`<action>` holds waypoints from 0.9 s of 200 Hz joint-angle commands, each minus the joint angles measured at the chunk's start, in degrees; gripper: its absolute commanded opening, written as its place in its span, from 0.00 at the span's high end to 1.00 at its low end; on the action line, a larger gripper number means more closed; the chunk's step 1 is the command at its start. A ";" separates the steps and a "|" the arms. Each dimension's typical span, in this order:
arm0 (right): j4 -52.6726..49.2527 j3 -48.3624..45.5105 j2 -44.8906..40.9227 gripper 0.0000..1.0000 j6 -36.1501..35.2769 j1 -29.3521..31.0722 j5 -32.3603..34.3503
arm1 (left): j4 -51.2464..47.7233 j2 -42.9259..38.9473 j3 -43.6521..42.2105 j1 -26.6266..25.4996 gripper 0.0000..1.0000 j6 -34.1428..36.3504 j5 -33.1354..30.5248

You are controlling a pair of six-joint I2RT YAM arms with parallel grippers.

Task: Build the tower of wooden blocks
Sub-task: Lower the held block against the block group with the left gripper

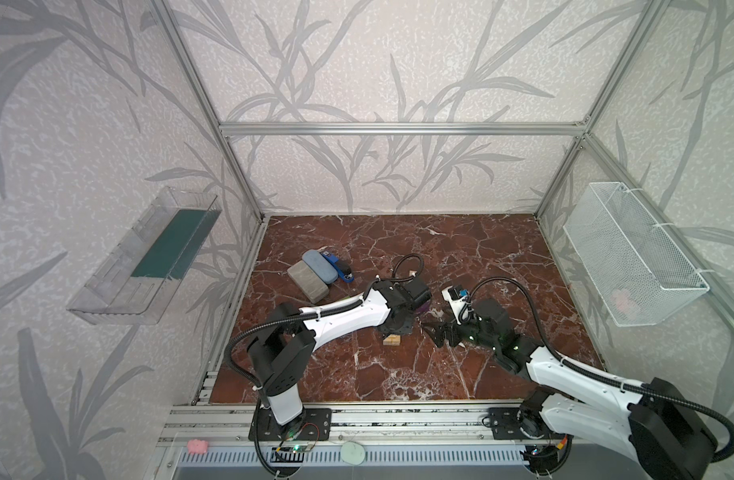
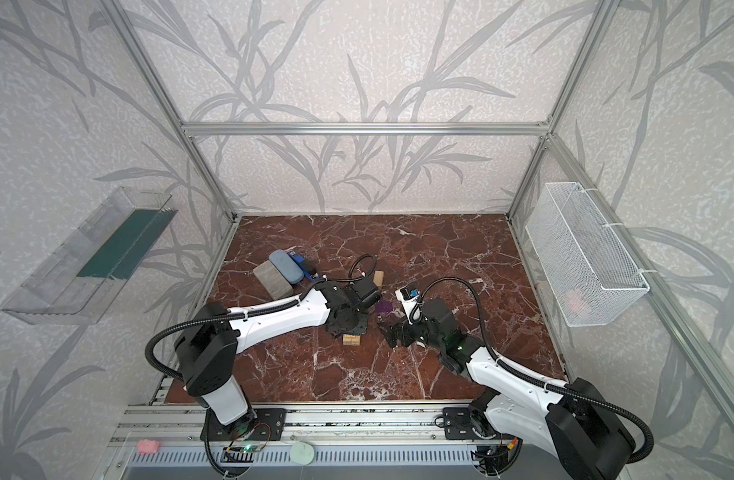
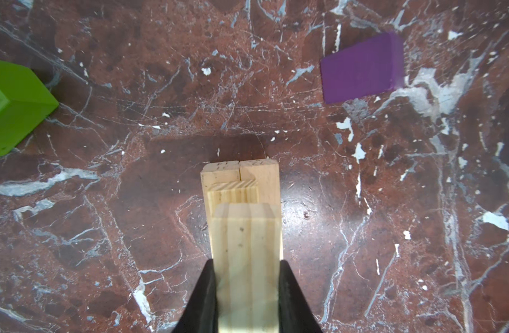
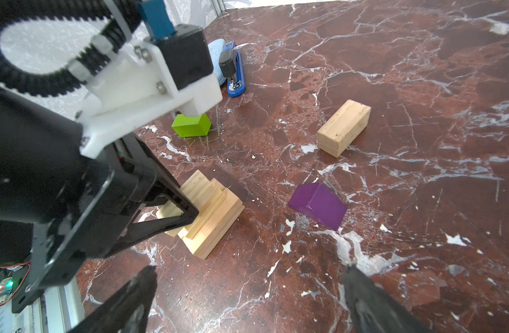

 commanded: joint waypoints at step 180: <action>0.39 0.08 -1.34 0.01 -0.04 -0.23 1.32 | -1.13 2.65 0.53 0.75 0.82 -2.17 -1.38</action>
